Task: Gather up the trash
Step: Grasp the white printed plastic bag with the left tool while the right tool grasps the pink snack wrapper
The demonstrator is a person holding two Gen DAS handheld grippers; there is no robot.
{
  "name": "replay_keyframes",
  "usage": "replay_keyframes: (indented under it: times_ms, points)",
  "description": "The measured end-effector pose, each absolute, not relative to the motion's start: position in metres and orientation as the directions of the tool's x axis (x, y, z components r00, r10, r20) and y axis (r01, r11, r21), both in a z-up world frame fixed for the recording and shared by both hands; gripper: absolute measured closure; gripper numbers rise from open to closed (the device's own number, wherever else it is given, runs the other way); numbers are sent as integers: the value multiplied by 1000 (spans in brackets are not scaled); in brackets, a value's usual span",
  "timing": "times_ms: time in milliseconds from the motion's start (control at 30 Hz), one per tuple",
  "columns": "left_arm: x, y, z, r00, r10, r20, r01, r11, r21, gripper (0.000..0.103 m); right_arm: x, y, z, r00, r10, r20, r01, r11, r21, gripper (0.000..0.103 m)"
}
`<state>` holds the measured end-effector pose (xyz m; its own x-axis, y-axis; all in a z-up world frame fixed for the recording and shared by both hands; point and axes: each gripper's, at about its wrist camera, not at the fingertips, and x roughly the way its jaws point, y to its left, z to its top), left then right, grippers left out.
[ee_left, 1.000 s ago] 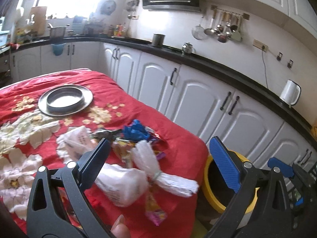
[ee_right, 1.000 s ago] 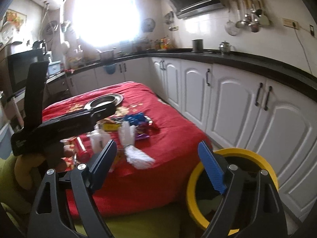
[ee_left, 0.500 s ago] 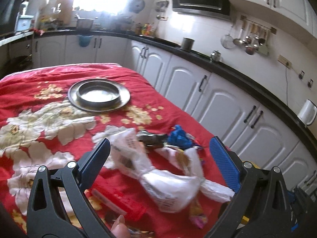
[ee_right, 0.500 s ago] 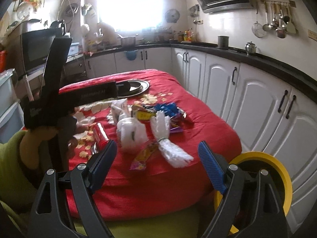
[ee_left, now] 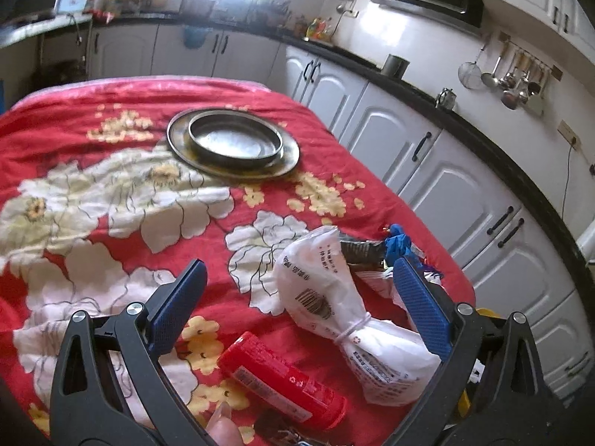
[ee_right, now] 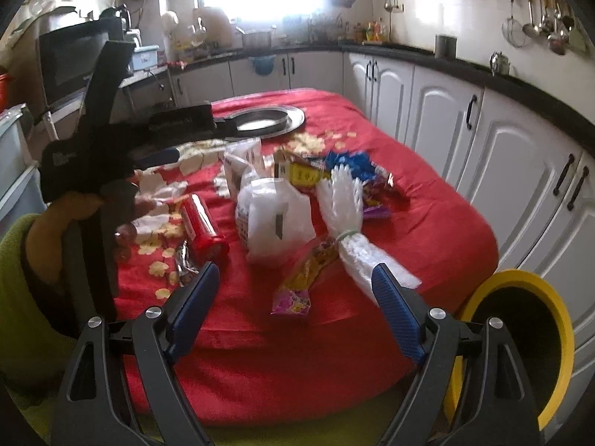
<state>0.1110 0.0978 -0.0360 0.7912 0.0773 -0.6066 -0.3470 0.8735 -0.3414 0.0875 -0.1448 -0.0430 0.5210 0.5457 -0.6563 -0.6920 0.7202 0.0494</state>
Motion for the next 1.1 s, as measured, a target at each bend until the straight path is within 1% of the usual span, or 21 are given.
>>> replay_keyframes:
  times_ms: [233, 367, 433, 500, 567, 633, 667, 700, 733, 767, 800, 900, 933, 1000, 1100]
  points:
    - [136, 107, -53, 739, 12, -673, -362, 850, -383, 15, 104, -131, -64, 466, 537, -703, -697, 713, 82, 28]
    - [151, 108, -62, 702, -4, -712, -373, 850, -372, 16, 111, -124, -74, 438, 529, -726, -697, 710, 97, 34]
    - [156, 109, -68, 684, -12, -730, -383, 846, -372, 23, 114, -122, -79, 426, 526, -736, -696, 710, 104, 37]
    - [159, 109, -74, 672, -19, -740, -386, 844, -372, 28, 118, -122, -84, 410, 523, -747, -693, 711, 117, 44]
    - [159, 107, -76, 670, -19, -742, -382, 848, -367, 32, 122, -122, -89, 393, 519, -759, -689, 713, 130, 49]
    - [160, 106, -76, 673, -27, -739, -373, 850, -371, 45, 124, -123, -92, 386, 515, -765, -684, 716, 137, 54]
    - [161, 105, -76, 674, -36, -738, -363, 854, -373, 48, 125, -123, -93, 383, 514, -767, -683, 717, 140, 56]
    - [161, 103, -76, 676, -41, -736, -354, 858, -373, 55, 127, -123, -93, 382, 514, -768, -681, 718, 142, 60]
    - [161, 102, -76, 678, -42, -734, -345, 863, -369, 57, 127, -124, -93, 381, 514, -768, -680, 719, 143, 61]
    - [160, 101, -76, 680, -44, -732, -340, 865, -368, 59, 127, -124, -93, 378, 516, -768, -681, 717, 147, 65]
    - [160, 101, -75, 683, -52, -728, -333, 866, -374, 63, 127, -124, -93, 375, 518, -769, -683, 716, 149, 69]
    - [157, 103, -74, 691, -70, -720, -321, 862, -392, 69, 126, -122, -93, 367, 523, -769, -689, 708, 153, 73]
    - [156, 103, -74, 695, -74, -715, -317, 861, -397, 71, 125, -122, -93, 364, 525, -769, -692, 705, 154, 74]
    - [153, 104, -72, 703, -75, -707, -313, 860, -403, 73, 123, -121, -92, 361, 527, -769, -696, 701, 154, 76]
    - [147, 105, -67, 716, -75, -694, -308, 858, -411, 74, 118, -122, -90, 353, 534, -769, -703, 693, 159, 77]
